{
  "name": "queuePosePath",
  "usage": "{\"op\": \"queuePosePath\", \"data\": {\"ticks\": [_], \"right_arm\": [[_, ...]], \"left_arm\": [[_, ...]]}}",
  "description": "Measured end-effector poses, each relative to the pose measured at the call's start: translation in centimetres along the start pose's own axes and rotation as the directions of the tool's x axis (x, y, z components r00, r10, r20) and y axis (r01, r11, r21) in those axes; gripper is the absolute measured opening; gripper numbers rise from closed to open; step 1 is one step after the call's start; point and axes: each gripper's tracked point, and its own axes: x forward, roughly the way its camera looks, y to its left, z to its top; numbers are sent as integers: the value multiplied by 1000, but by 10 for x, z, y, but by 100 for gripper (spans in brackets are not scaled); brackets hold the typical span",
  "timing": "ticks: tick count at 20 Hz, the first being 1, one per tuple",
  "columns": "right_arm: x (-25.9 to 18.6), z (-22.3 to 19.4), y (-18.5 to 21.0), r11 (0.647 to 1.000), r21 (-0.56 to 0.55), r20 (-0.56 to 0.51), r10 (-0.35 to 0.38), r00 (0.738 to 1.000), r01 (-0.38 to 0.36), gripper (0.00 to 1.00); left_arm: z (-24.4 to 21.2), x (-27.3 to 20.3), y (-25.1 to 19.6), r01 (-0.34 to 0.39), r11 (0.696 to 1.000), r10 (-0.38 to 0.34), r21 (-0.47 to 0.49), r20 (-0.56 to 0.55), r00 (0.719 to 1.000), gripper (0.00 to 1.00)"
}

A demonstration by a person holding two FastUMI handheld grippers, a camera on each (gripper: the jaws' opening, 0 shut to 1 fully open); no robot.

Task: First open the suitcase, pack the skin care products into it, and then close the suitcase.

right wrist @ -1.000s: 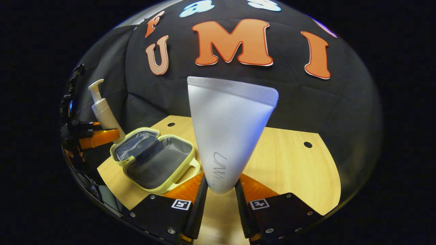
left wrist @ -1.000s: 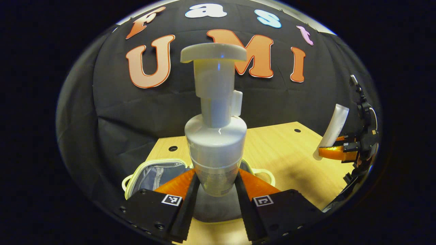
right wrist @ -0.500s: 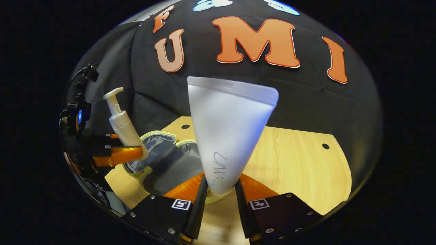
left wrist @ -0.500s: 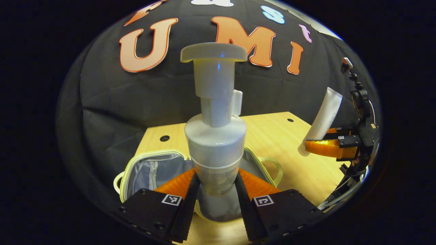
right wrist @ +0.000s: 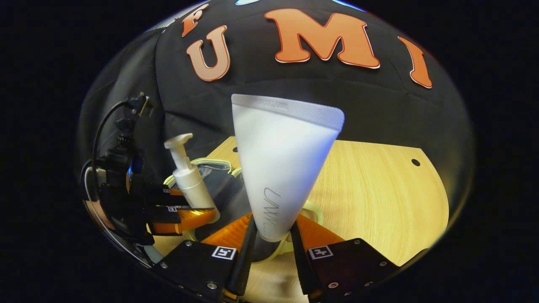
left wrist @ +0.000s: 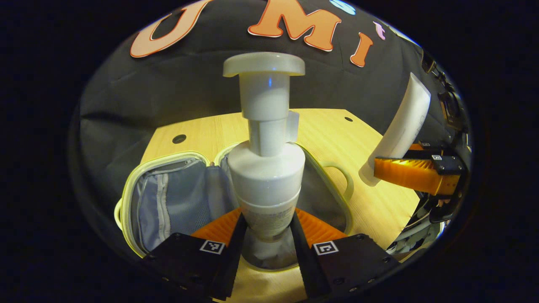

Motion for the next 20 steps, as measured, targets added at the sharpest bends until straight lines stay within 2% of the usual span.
{"op": "queuePosePath", "data": {"ticks": [4, 9, 13, 15, 16, 17, 18, 19, 20], "right_arm": [[20, -12, 5, 998, 20, -34, 56, 998, -55, 48], [32, -21, 3, 993, 35, -63, 114, 991, -112, 48], [42, -25, 0, 990, 52, -82, 137, 987, -133, 48], [44, -28, 2, 987, 60, -93, 152, 984, -146, 48], [46, -29, 3, 986, 63, -99, 158, 982, -152, 48], [47, -29, 3, 986, 65, -99, 160, 982, -154, 48], [49, -28, 5, 984, 70, -97, 169, 981, -163, 43], [50, -28, 4, 984, 74, -97, 167, 981, -161, 48], [51, -29, 4, 983, 78, -102, 172, 980, -164, 48]], "left_arm": [[-23, 19, 1, -21, 999, 16, -40, -111, 994, 62], [-35, 22, -7, -48, 999, 41, -24, -233, 972, 61], [-48, 37, 1, -98, 993, 68, -66, -361, 930, 61], [-56, 42, 0, -98, 988, 40, -118, -423, 905, 61], [-52, 48, 7, -105, 988, 48, -113, -418, 907, 62], [-52, 47, 14, -128, 988, 73, -91, -456, 887, 63], [-58, 50, 13, -145, 986, 86, -86, -483, 872, 62], [-56, 50, 12, -167, 982, 105, -83, -491, 865, 61], [-54, 51, 13, -182, 979, 118, -86, -488, 865, 62]]}}
